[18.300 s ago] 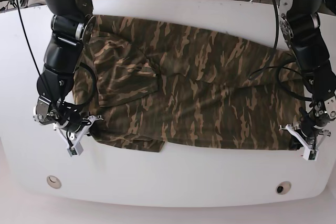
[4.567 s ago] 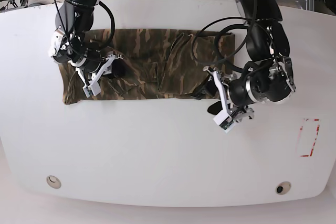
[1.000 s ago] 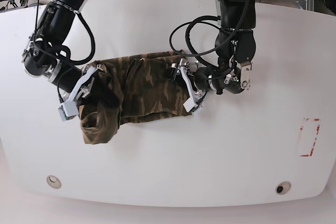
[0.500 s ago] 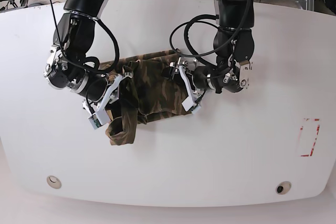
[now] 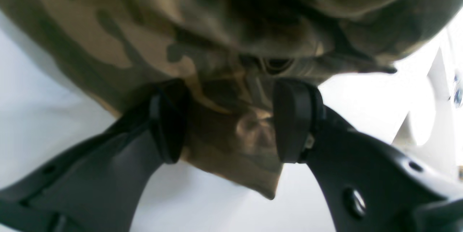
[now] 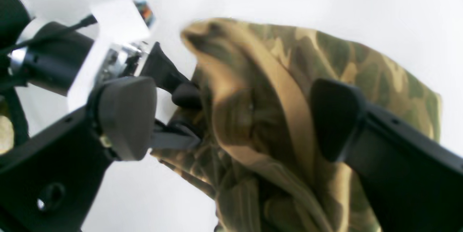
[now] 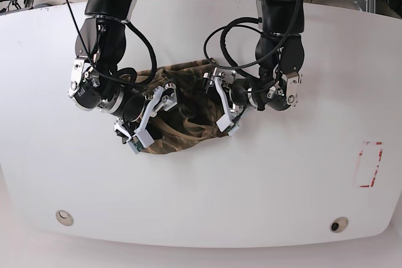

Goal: Fold the T-shirt properly
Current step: 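Grasp both ends and fold the strip in half again with both grippers, then press and square the folded bundle with both grippers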

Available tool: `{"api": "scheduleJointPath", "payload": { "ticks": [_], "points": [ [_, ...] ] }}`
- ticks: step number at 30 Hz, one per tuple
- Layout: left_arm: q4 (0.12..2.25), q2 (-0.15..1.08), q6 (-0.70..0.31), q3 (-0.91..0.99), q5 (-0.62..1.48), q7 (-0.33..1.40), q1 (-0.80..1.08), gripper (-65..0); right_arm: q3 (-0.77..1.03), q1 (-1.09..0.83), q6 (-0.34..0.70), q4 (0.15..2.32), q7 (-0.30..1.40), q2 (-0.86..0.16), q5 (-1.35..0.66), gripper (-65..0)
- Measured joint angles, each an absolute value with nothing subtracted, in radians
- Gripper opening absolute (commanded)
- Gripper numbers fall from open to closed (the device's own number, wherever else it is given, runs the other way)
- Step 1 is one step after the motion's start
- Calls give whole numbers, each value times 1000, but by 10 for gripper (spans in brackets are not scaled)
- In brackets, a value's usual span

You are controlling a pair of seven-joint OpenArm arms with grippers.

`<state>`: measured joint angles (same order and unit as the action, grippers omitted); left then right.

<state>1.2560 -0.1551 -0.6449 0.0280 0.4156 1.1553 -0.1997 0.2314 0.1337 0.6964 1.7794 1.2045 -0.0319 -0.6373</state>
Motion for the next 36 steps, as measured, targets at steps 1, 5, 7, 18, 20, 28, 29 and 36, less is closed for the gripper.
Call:
{"api": "scheduleJointPath", "payload": {
  "ticks": [1,5,7,18,20,28,29,36],
  "points": [
    [1256,-155,-686,30,412,1157,-200,-299,249,133,696,1788,1204,-28,-638,0],
    [1303,-163,-701,107,404,1191,-186,-299,313,114,696,1835,1197,-35,-638,0],
    [1336,-160,-700,149,388,1200,-183,-299,339,101,696,1855,1198,-42,-639,0],
    [1467,-48,-697,289,368,1229,-191,-297,340,-4,695,1875,1254,-144,-720,0],
    [1467,-23,-697,297,366,1232,-185,-297,339,-27,695,1877,1248,-142,-734,0],
    [1470,64,-697,295,371,1229,-162,-297,320,-70,696,1870,1241,-131,-732,-124],
    [1471,70,-697,295,371,1229,-150,-297,299,-67,696,1871,1239,-125,-731,-181],
    [1468,99,-697,347,372,1237,-114,-297,190,-50,698,1871,1232,-28,-611,-648]
  ]
}}
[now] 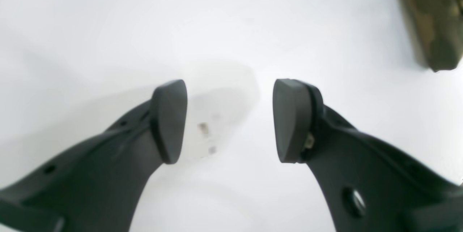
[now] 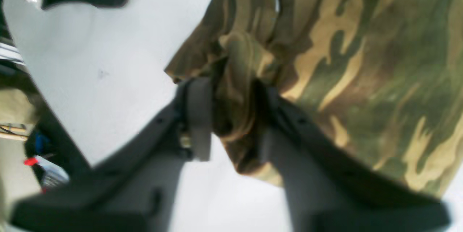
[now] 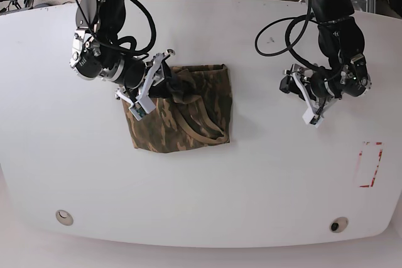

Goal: Fold the T-shirt properly
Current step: 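Press and square the folded bundle with both grippers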

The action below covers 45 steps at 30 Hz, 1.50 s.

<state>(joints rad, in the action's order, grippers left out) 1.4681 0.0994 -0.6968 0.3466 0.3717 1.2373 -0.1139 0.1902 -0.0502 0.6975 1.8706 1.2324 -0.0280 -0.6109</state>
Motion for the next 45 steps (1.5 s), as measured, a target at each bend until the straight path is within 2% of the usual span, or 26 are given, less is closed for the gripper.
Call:
{"api": "scheduleJointPath", "payload": {
  "ticks": [13,18,24,26,33,35,39,43,45],
  "points": [
    [1468,190,-697,385,375,1233,-96,-297,-98,30,698,1864,1168,117,-319,-644],
    [1468,212,-697,399,370,1234,-88,-297,-171,62,697,1792,1120,138,-220,-642],
    [1468,208,-697,384,372,1233,-88,-297,-190,65,697,1774,1119,135,-213,-634],
    [1468,208,-697,370,371,1234,-92,-297,-188,67,696,1775,1118,120,-213,-585],
    [1608,174,-696,271,359,1236,-98,-297,-184,54,697,1831,1122,37,-216,-79],
    [1656,149,-697,226,362,1232,-102,-297,-184,47,696,1866,1119,26,-213,-3],
    [1734,131,-701,127,384,1233,-118,-297,-159,35,698,1917,1118,23,-226,-11],
    [1778,111,-697,52,362,1235,-139,-297,-28,41,700,1918,1110,33,-235,-82],
    [1809,96,-697,23,363,1237,-136,-297,47,48,700,1918,1111,30,-230,-140]
  ]
}}
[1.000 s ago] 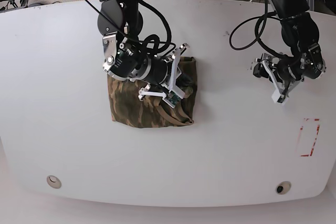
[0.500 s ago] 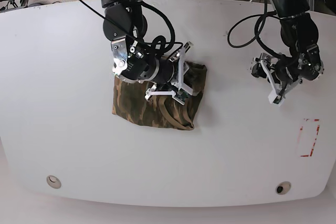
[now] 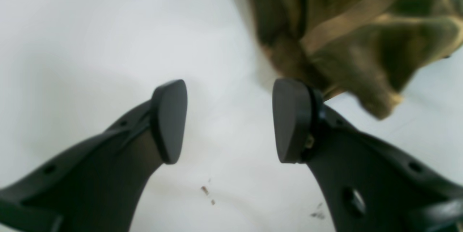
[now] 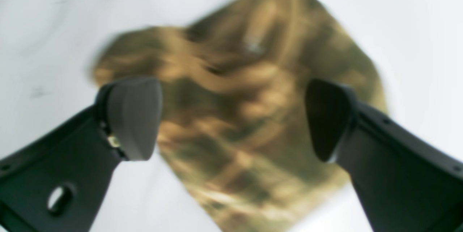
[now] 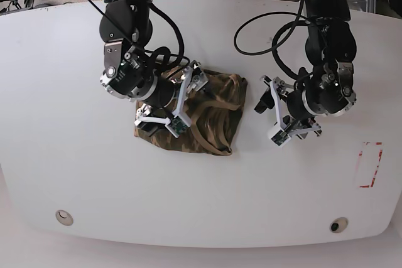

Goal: Fold the T-shirt properly
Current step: 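Press and square the folded bundle with both grippers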

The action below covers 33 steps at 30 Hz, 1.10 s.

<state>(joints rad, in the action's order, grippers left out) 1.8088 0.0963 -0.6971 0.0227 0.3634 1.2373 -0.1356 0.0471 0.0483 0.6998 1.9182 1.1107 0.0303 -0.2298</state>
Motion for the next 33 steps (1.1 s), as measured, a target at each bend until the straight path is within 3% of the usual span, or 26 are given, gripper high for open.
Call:
{"api": "scheduleJointPath", "payload": {
  "ticks": [4,12,24,33],
  "points": [
    [1820,49,-698,-35,366,1240,-157,-297,165,110,698,1885,1125,-1,-215,-263],
    [1797,-27,-698,-165,367,1233,-177,-297,180,245,699,1681,1109,-95,-222,-498],
    [1614,-49,-697,-186,361,1231,-149,-299,96,340,699,1318,894,-135,-216,-518],
    [1491,67,-696,-196,371,1082,-130,-299,66,324,696,1130,707,-187,-236,-520]
  ]
}}
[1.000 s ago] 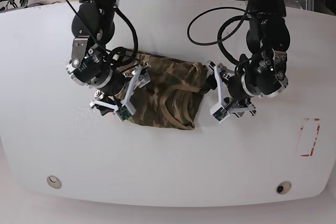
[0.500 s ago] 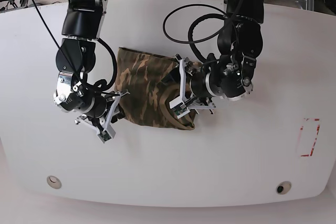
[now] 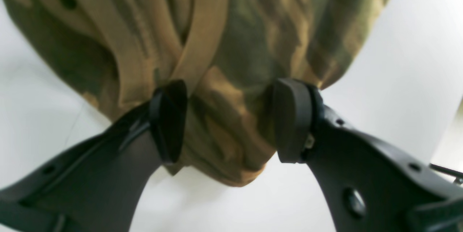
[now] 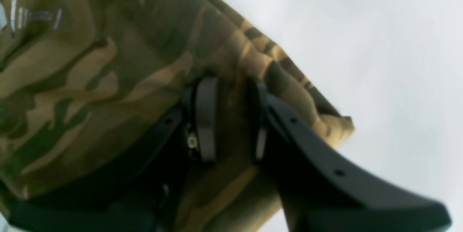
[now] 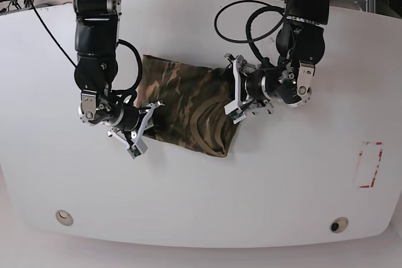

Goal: Fold the T-shirt properly
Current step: 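Press and square the folded bundle with both grippers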

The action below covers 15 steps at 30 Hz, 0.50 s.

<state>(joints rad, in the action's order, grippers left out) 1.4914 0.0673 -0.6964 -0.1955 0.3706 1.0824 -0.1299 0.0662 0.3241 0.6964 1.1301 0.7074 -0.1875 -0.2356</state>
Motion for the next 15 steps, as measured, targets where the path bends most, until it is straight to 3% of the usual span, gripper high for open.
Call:
{"api": "scheduleJointPath", "payload": {
  "ticks": [10,15],
  "points": [
    [1168,148,-712,-250,417,864,-323,-299,71,188,696,1269,719,-220,-249,-520],
    [1025,161,-715,-303,408,811,-437,-299,72,86,686,1451,833,-147,-229,-520]
  ]
}}
